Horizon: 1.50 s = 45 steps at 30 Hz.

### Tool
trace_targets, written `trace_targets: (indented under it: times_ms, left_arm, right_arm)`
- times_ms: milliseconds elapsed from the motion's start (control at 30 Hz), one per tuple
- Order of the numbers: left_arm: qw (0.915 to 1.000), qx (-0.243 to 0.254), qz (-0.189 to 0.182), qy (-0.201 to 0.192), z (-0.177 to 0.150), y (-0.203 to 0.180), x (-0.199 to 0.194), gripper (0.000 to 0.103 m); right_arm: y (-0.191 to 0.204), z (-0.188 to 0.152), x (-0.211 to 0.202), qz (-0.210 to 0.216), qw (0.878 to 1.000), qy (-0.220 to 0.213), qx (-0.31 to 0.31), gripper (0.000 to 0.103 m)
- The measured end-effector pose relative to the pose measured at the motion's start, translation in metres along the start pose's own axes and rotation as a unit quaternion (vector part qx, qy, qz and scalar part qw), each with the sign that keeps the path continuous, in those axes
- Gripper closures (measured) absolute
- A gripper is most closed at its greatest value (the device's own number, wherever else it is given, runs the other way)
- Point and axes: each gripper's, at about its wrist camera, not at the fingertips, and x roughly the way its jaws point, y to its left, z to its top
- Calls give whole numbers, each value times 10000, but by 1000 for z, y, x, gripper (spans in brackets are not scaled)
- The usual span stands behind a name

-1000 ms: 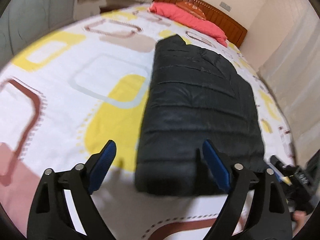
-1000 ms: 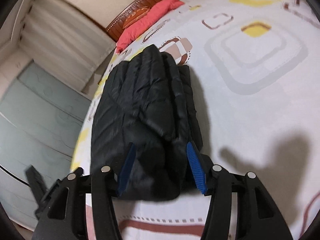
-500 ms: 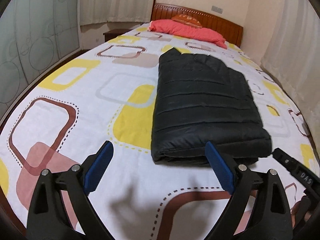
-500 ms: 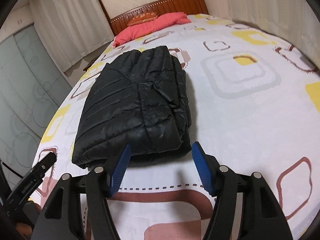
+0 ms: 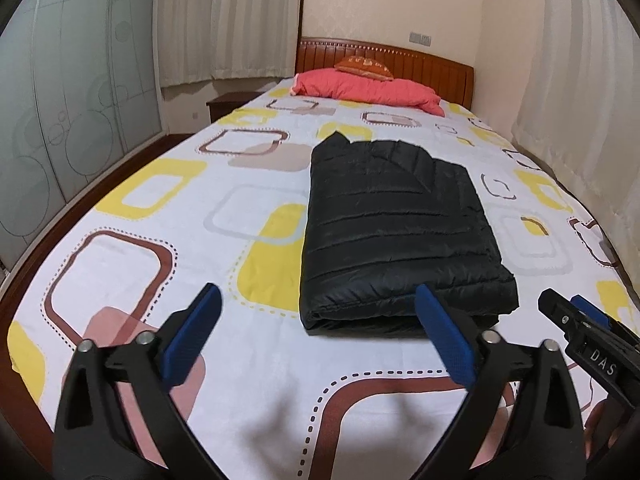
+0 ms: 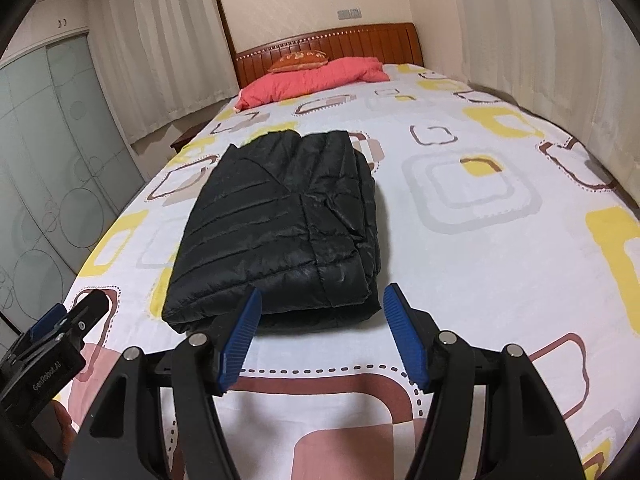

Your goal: Fold large clothes

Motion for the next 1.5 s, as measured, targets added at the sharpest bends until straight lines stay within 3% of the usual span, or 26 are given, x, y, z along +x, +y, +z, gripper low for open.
trace_targets:
  times_ms: [100, 167, 833, 1500]
  left_arm:
    - [10000, 45, -31, -61, 1, -2, -8, 4]
    - [9999, 49, -32, -92, 1, -4, -12, 4]
    - [9992, 32, -97, -399, 8, -7, -49, 2]
    - [9992, 91, -22, -396, 6, -7, -54, 2]
  right_arm:
    - [4, 1, -10, -56, 9998, -138, -119, 39]
    - [6, 1, -16, -63, 9996, -209, -182, 33]
    - [21, -1, -45, -79, 9980, -477, -405, 24]
    - [24, -2, -48, -76, 9975, -554, -422, 23]
